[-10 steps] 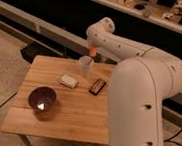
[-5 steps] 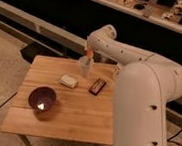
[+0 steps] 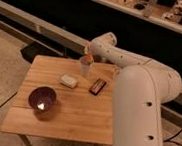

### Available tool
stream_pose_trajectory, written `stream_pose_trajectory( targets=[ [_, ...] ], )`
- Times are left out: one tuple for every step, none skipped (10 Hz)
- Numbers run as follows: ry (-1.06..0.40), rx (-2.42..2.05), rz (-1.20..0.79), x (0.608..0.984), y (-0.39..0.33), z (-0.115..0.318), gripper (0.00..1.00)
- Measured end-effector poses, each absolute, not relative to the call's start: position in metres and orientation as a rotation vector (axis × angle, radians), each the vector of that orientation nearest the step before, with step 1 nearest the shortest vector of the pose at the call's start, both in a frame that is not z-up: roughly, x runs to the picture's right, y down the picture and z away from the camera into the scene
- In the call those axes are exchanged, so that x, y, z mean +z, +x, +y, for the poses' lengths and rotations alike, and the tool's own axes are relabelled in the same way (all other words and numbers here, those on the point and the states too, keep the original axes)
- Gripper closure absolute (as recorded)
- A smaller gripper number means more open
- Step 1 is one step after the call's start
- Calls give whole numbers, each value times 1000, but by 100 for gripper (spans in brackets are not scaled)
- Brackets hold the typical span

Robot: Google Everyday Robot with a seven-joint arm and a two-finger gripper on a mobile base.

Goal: Place the pepper in the ceramic cup

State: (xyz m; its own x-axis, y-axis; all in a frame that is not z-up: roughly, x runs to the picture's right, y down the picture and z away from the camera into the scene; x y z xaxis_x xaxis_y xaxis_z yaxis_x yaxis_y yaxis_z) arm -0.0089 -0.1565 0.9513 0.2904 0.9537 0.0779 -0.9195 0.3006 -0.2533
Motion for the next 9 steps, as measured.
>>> stream_pose_trajectory(
  targets=[
    [-175, 1251, -238, 956, -10, -155, 100],
    [-182, 1247, -245, 960, -12, -152, 100],
    [-191, 1248, -249, 963, -13, -149, 100],
    [-199, 1249, -250, 965, -13, -145, 100],
    [-220, 1253, -250, 965, -15, -138, 100],
    [-235, 1254, -246, 965, -15, -132, 100],
    [-245, 1256, -245, 963, -16, -128, 100],
    [-264, 1259, -240, 959, -17, -122, 99],
    [-275, 1259, -237, 955, -19, -119, 96]
  ],
)
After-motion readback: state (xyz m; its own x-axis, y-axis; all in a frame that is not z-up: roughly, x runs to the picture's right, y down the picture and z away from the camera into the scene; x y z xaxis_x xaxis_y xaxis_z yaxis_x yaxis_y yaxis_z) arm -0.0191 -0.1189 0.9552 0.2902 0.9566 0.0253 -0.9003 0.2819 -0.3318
